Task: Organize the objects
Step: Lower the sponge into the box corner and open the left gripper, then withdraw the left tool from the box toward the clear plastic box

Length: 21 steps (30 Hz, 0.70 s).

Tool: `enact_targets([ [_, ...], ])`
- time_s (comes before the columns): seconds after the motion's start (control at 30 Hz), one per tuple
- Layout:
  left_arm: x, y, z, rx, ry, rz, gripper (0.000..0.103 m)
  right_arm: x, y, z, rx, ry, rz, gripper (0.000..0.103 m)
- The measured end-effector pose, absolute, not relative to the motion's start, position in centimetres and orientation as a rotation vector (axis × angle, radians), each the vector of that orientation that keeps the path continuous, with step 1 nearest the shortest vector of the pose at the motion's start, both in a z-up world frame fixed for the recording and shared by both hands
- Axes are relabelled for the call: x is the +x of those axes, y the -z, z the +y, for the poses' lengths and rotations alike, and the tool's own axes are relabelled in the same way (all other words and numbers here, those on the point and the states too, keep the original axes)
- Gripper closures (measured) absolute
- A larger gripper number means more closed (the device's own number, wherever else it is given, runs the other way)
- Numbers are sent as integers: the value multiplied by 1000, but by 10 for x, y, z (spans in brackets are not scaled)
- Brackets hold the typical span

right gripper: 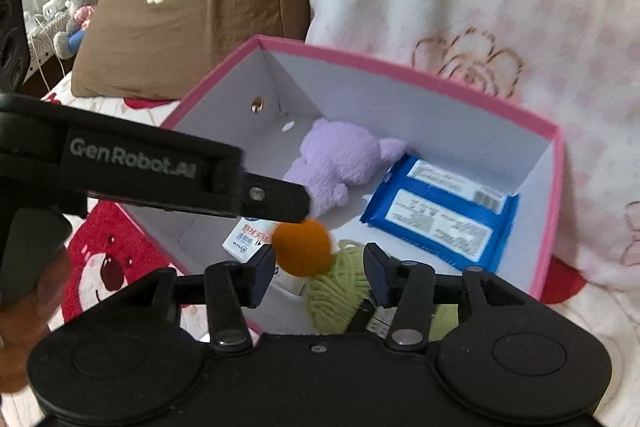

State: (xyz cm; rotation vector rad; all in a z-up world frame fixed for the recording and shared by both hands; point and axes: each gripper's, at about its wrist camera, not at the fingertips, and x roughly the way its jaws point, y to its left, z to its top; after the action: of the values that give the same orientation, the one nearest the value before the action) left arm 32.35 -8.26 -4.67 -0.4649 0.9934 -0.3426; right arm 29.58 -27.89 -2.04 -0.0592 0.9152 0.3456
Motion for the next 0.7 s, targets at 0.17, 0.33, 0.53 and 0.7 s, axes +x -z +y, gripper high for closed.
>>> enact_targets([
  [0.17, 307, 21, -73, -392, 311, 1040, 47, 276, 1, -295, -20, -340, 867, 47],
  [0.33, 284, -8, -63, -347, 322, 1027, 44, 246, -20, -299, -51, -355, 814, 43],
  [0.53, 254, -33, -61, -288, 345, 1024, 43, 216, -40, -292, -106, -395, 800, 42],
  [0.7, 229, -48, -56, -281, 372, 1024, 41, 194, -56, -290, -114, -408, 774, 37],
])
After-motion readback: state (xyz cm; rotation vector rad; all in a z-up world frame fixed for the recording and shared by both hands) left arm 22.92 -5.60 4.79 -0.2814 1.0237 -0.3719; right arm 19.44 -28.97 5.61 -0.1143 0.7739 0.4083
